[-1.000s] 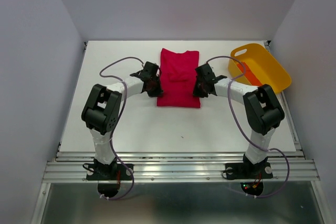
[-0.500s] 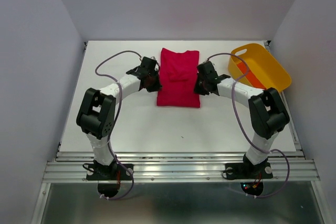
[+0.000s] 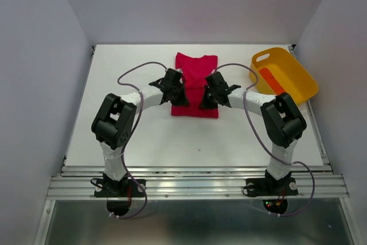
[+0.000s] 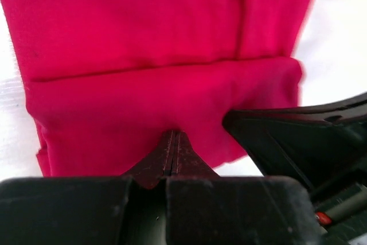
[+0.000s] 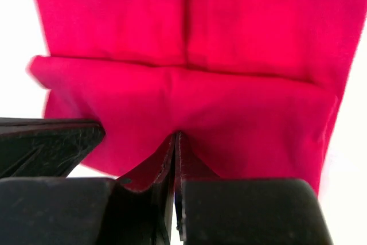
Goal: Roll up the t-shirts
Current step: Roll the T-shirt to the center of the board.
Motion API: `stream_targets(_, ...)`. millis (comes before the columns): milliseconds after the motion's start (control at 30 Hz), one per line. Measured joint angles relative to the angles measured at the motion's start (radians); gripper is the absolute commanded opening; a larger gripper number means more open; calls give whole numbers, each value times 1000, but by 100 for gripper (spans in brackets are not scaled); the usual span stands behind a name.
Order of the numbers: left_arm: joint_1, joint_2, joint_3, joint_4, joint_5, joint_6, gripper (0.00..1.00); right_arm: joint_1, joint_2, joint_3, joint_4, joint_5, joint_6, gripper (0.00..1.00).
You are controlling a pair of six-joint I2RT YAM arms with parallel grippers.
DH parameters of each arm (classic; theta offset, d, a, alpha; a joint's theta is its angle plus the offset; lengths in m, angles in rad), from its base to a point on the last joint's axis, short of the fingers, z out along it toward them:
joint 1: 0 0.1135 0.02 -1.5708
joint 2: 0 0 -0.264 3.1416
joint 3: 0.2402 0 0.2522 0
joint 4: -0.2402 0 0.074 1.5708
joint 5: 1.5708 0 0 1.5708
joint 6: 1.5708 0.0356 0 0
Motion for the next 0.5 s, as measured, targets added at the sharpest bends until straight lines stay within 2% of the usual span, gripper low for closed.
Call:
stream_targets(200, 6, 76, -12, 26, 5, -1, 0, 0, 43, -16, 28, -3, 18, 5)
stream_targets(367, 13, 62, -14, 23, 0, 23, 0, -8, 2, -50, 30, 4, 17, 7)
stream_targets(500, 31, -15, -39, -7, -21, 47, 0, -37, -86, -83, 11, 29, 6, 7)
